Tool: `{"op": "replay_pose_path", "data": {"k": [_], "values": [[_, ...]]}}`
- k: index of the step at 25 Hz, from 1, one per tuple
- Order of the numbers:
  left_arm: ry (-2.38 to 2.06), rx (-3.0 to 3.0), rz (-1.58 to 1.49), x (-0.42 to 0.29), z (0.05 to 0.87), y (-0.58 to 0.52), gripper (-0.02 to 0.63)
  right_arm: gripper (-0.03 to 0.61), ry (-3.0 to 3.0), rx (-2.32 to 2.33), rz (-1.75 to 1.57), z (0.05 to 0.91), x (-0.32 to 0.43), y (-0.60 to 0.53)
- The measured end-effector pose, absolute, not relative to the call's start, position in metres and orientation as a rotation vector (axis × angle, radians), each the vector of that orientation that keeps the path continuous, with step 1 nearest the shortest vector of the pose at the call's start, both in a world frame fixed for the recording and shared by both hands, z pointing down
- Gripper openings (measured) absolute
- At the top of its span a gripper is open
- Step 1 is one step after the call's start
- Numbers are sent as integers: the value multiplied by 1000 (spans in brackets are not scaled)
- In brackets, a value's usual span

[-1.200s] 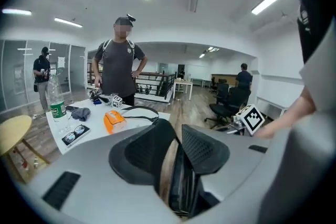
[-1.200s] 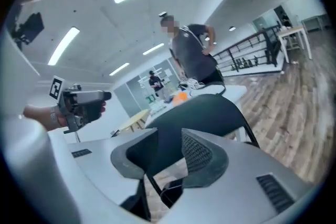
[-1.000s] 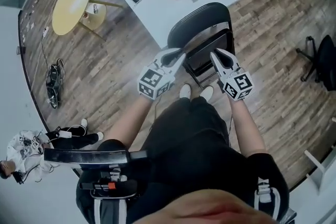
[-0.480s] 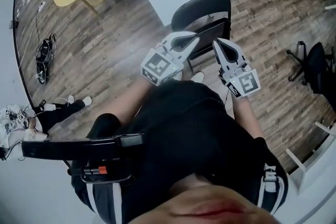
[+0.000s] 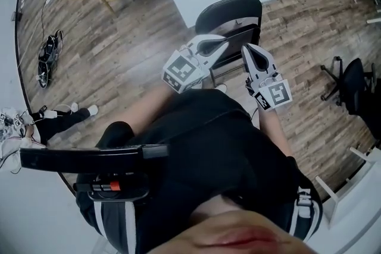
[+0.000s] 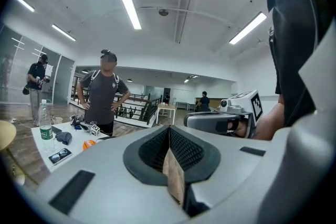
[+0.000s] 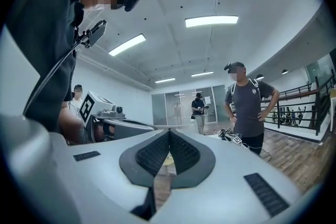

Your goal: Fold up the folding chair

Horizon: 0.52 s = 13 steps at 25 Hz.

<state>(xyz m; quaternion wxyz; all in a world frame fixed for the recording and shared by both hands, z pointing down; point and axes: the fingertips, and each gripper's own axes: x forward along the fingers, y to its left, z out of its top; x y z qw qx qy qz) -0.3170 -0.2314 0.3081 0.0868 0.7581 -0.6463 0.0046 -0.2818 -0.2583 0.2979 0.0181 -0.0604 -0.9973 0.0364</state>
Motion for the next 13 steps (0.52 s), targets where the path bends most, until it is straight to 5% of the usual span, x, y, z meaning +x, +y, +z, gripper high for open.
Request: {"op": "replay_pose_path", "data": {"k": [13], "values": [[-1929, 2239, 58, -315, 315, -231, 9, 11, -3095, -185, 121, 302, -276, -255]]}}
